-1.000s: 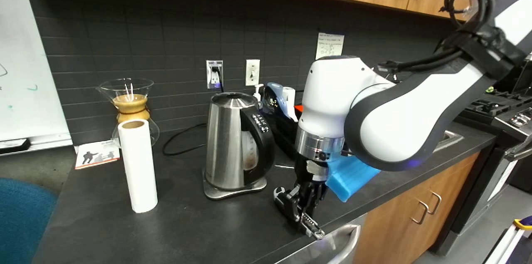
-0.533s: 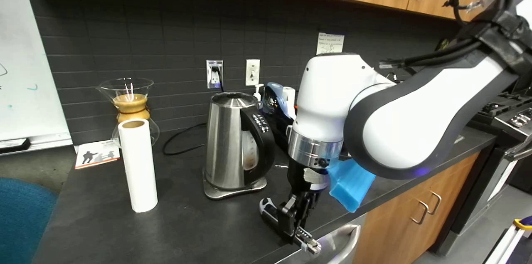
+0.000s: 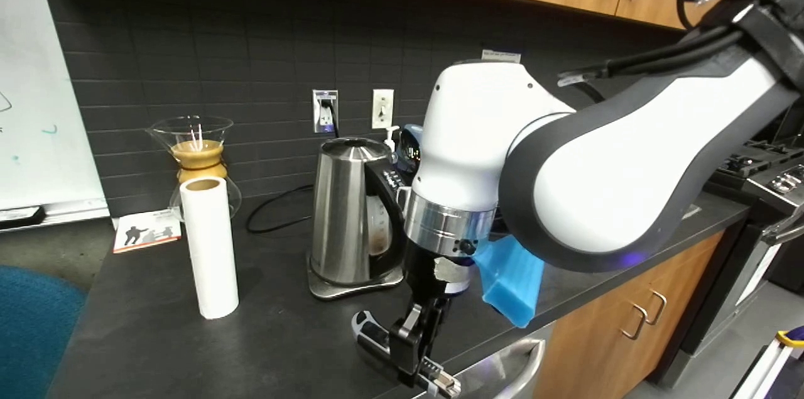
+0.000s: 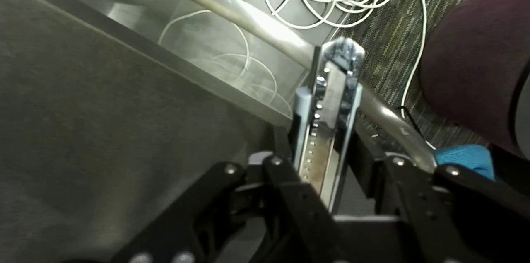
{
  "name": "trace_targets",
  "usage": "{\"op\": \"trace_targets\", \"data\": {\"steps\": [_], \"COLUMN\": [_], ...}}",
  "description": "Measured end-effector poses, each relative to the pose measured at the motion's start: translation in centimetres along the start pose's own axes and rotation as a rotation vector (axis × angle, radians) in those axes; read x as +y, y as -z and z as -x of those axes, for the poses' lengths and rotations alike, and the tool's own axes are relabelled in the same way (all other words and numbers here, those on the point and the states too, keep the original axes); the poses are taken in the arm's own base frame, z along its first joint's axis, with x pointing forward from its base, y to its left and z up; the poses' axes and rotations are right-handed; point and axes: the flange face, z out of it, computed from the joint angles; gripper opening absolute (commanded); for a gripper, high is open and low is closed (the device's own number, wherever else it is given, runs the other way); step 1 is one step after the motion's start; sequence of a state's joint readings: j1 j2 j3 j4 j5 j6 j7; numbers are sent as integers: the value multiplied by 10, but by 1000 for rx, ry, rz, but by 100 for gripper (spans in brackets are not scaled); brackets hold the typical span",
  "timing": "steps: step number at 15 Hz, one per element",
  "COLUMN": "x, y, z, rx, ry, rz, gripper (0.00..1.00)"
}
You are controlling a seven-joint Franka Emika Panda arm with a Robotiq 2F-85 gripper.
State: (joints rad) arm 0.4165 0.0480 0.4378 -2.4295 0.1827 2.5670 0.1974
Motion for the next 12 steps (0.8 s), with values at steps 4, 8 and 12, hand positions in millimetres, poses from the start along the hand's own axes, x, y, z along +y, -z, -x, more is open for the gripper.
{"op": "trace_targets", "data": {"steps": [4, 8, 12], "x": [-21, -36, -47], "y": [-2, -3, -4], "z": [-8, -21, -39], "rx": [-11, -9, 16], "ry": [62, 93, 119], "rz": [-23, -39, -9], "gripper": [15, 15, 15]}}
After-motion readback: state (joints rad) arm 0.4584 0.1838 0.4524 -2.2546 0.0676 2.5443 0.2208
